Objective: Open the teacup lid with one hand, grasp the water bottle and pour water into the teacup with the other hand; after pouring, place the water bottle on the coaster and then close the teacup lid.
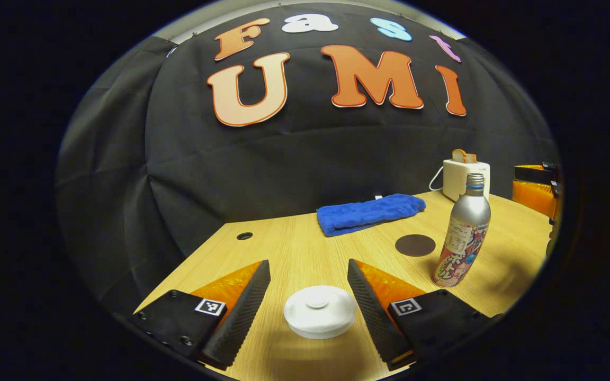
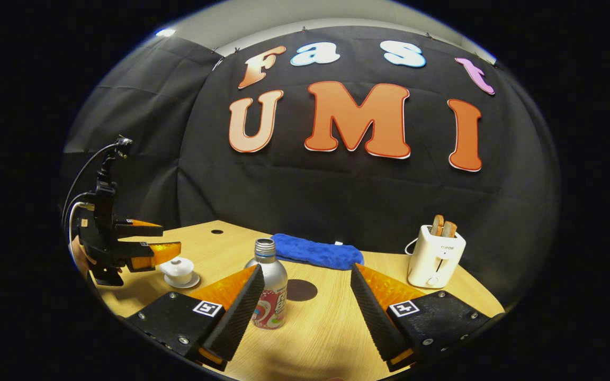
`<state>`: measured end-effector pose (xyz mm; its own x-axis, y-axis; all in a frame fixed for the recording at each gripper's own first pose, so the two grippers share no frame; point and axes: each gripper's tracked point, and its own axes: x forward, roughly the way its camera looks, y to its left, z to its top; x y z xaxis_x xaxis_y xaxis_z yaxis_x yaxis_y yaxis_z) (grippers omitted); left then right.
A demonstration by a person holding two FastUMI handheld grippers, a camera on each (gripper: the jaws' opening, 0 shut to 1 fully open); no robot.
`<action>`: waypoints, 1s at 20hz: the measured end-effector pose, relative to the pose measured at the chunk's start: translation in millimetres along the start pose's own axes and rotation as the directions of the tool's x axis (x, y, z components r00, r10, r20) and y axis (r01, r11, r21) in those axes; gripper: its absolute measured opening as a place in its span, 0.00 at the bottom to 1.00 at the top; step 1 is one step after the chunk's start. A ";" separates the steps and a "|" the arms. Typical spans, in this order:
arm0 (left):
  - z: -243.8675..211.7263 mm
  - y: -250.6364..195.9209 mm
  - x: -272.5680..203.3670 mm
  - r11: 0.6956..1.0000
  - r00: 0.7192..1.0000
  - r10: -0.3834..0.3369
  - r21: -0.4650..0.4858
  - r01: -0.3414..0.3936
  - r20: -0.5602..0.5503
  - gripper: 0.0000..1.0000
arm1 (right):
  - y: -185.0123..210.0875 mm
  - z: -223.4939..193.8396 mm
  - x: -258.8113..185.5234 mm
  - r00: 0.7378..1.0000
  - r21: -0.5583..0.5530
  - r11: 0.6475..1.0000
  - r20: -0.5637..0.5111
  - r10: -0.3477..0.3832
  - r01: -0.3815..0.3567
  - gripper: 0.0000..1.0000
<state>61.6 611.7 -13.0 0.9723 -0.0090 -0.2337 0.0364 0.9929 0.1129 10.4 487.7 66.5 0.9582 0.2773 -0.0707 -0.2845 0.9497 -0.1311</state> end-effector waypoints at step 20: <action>-42.3 -6.6 27.8 0.997 0.993 -0.067 0.033 0.071 -0.101 0.54 | 28.5 -47.3 24.5 0.993 -0.026 0.997 -0.089 0.073 -0.075 0.99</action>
<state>78.7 609.9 -61.2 0.9395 -0.0636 -0.3367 0.1124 0.9855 0.1275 24.3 514.6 14.3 0.9284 0.3315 -0.1677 -0.3565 0.9220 -0.1512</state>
